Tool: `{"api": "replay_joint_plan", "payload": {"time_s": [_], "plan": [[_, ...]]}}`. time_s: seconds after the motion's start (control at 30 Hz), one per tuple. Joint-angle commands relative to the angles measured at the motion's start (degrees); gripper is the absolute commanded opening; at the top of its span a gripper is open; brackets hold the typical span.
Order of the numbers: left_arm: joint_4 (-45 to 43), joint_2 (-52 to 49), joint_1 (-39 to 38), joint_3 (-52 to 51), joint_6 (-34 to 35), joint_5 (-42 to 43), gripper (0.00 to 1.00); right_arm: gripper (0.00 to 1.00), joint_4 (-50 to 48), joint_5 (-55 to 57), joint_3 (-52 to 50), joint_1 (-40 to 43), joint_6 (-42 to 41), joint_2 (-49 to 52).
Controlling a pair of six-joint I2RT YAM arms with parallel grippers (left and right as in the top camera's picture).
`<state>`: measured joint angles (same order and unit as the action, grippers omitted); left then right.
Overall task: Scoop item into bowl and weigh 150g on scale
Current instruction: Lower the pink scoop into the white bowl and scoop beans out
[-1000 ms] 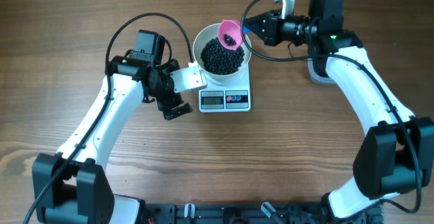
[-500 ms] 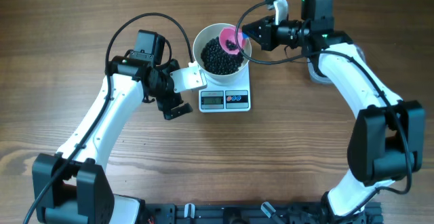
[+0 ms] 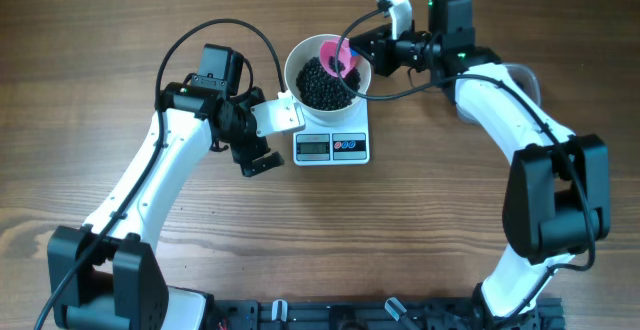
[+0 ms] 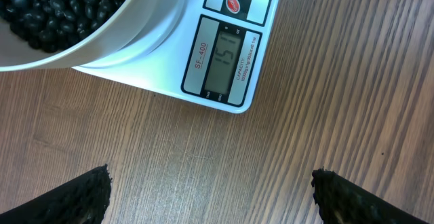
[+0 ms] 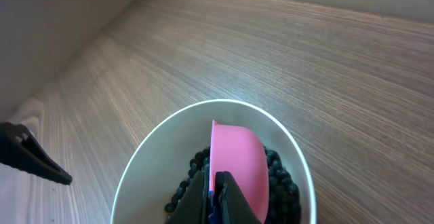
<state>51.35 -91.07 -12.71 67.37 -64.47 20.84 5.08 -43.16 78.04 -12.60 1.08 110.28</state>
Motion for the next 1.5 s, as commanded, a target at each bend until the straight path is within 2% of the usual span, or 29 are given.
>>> {"api": "replay_joint_plan", "payload": {"time_s": [0.0,0.6,0.77,1.47], "plan": [[0.1,0.2,-0.3,0.5,-1.1,0.7,1.0,0.04,-0.4,3.6,1.1,-1.3,4.9,1.4],[0.1,0.2,-0.3,0.5,-1.1,0.7,1.0,0.04,0.0,4.5,1.1,-1.4,6.4,3.8],[0.0,0.2,-0.2,0.5,-1.1,0.7,1.0,0.04,1.9,-0.9,1.1,-1.4,6.3,3.8],[0.1,0.2,-0.7,0.5,-1.1,0.7,1.0,0.04,2.0,-3.5,1.1,-1.3,4.7,3.8]]}}
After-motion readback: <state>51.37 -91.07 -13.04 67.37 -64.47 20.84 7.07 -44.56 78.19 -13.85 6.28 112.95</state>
